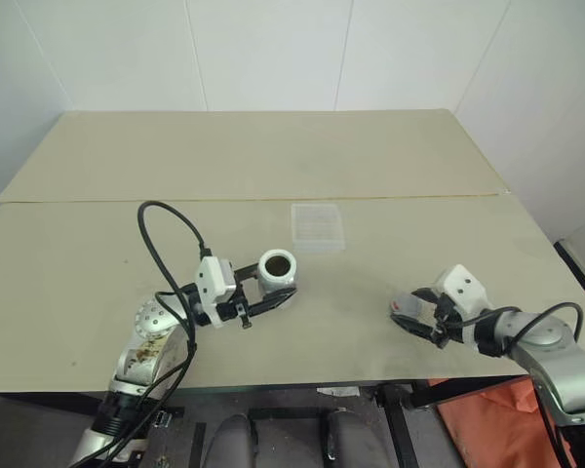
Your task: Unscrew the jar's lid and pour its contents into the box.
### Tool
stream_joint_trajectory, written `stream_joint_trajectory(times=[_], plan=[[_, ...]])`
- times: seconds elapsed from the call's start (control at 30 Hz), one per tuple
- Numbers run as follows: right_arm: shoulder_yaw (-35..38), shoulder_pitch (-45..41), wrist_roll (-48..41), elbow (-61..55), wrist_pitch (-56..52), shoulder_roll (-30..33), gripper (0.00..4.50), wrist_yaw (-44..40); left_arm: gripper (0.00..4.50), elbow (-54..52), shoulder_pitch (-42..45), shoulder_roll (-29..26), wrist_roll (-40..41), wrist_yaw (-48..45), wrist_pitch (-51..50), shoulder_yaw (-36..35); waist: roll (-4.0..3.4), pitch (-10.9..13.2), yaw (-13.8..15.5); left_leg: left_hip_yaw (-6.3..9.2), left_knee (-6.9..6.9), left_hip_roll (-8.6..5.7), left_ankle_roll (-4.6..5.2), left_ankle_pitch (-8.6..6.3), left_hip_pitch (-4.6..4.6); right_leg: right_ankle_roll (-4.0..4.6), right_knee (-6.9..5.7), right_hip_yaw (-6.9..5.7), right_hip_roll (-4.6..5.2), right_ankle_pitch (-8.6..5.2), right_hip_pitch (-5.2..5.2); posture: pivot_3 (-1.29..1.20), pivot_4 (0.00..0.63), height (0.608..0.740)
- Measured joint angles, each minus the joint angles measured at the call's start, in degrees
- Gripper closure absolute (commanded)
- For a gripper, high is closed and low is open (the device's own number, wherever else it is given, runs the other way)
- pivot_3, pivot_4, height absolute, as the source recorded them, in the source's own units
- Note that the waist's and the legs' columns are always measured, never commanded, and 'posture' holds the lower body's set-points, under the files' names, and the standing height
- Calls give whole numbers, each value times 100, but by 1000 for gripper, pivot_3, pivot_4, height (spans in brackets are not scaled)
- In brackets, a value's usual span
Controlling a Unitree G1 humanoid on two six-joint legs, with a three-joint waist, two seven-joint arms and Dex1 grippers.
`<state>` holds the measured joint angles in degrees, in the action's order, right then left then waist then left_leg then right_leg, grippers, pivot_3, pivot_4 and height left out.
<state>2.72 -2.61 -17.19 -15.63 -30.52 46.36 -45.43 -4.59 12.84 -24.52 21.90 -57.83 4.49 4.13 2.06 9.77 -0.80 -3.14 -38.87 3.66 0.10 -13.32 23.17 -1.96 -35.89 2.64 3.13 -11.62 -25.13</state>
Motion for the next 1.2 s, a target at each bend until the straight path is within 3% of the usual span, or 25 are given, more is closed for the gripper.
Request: stream_joint_trajectory(times=[0.27,0.53,0.7,0.83,1.07,1.2], plan=[[511,-291,-427,-526,166,34,20,-294,2525,499,531,-90,-413,396,-100,-92,1,0,11,5,-2,0,0,0,-3,-2,-2,-2,-3,1,3,0,150,740],[408,-541,-210,-704,617,-271,20,-31,2525,2733,2654,-106,-1987,1458,56,233,1,1,45,9,-4,-18,1,1,9,-12,12,-2,4,8,5,0,150,740],[298,-566,-89,-702,674,-332,20,61,2525,5222,4458,-111,-3839,2745,1878,1252,4,2,125,10,6,-31,1,0,21,12,26,-2,13,22,0,0,150,740],[300,-529,31,-706,704,-344,20,190,2525,6834,5922,-15,-5799,4761,2768,2617,8,4,156,18,14,-54,6,-4,39,-5,53,-2,31,26,-1,0,150,740],[492,-204,126,-880,704,-343,20,399,2525,8134,7253,737,-8526,7747,2459,5008,10,6,195,20,4,-72,8,-11,91,-42,97,-1,49,33,-17,0,150,740],[568,-79,126,-1102,659,-375,20,545,2525,8350,7417,1108,-9233,8303,2144,5640,11,6,220,19,4,-72,6,-11,100,-42,91,-1,49,33,-33,0,150,740]])
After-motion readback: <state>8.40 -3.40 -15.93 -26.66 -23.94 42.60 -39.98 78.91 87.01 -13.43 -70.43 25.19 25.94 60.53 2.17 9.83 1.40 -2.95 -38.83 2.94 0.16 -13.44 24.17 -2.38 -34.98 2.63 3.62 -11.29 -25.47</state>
